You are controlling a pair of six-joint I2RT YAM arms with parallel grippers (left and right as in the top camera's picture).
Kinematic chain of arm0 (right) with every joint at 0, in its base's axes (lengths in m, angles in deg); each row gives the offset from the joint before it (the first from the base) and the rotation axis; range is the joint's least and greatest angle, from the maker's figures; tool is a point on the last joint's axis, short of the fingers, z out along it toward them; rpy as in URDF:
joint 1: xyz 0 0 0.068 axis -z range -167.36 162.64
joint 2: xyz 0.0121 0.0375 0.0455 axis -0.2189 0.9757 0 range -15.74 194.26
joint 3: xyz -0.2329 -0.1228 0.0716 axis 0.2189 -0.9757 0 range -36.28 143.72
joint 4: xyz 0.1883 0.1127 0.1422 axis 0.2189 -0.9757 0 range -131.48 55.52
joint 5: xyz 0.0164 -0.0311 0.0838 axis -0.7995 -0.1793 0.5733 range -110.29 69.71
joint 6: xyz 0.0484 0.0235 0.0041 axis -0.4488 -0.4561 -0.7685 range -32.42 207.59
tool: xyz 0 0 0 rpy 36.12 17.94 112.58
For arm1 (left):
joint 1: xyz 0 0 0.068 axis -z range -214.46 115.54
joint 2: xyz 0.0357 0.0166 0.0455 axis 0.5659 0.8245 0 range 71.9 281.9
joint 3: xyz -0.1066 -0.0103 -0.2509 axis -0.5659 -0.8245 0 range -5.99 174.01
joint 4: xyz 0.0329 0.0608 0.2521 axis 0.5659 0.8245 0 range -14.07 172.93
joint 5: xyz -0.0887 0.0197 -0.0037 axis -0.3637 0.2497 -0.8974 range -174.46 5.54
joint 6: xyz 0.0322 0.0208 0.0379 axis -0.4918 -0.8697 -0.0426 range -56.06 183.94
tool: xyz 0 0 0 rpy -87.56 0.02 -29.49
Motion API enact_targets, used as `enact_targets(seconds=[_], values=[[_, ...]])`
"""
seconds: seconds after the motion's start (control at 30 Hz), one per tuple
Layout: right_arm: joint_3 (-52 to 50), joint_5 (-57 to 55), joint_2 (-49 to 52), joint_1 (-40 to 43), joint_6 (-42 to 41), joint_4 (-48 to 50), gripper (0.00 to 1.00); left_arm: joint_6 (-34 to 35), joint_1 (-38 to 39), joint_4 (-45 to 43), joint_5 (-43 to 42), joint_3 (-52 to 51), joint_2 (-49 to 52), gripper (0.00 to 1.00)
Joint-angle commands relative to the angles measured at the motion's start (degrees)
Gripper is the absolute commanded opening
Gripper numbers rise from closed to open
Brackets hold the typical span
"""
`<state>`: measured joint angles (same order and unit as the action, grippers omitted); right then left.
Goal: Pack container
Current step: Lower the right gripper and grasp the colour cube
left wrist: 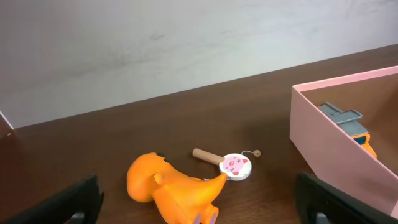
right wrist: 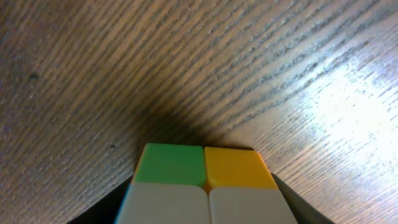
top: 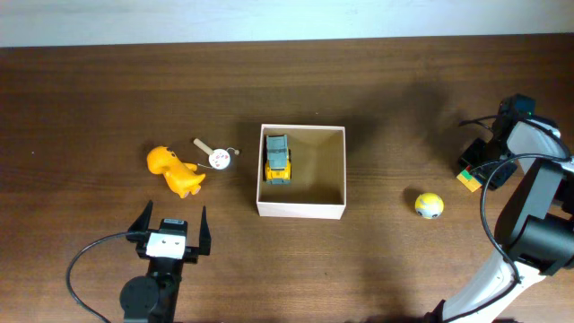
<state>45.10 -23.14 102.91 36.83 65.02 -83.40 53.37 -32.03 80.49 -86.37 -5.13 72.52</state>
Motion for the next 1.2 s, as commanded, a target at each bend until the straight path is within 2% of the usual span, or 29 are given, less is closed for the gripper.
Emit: enact_targets(seconds=[0.0,0.27,0.73,1.1,1.17], values=[[-1.4,-0.3,0.0,0.2,-0.1,0.0,0.56,-0.9,-0.2,0.1,0.2,-0.3,-0.3,0.99],[-0.8,2.6,0.0,0.2,0.0,-0.8,0.56,-0.9,-0.3,0.1,0.2,-0.3,-0.3,0.99],[12.8,9.0,-0.1,0.2,4.4,-12.6,0.54,-0.9,-0.3,0.1,0.2,-0.3,-0.3,0.99],[11.6,6.7,0.0,0.2,5.2,-11.7,0.56,-0.9,-0.2,0.1,0.2,-0.3,-0.3,0.99],[10.2,6.7,0.0,0.2,5.7,-10.5,0.6,-0.9,-0.2,0.1,0.2,-0.3,-0.3,0.99]])
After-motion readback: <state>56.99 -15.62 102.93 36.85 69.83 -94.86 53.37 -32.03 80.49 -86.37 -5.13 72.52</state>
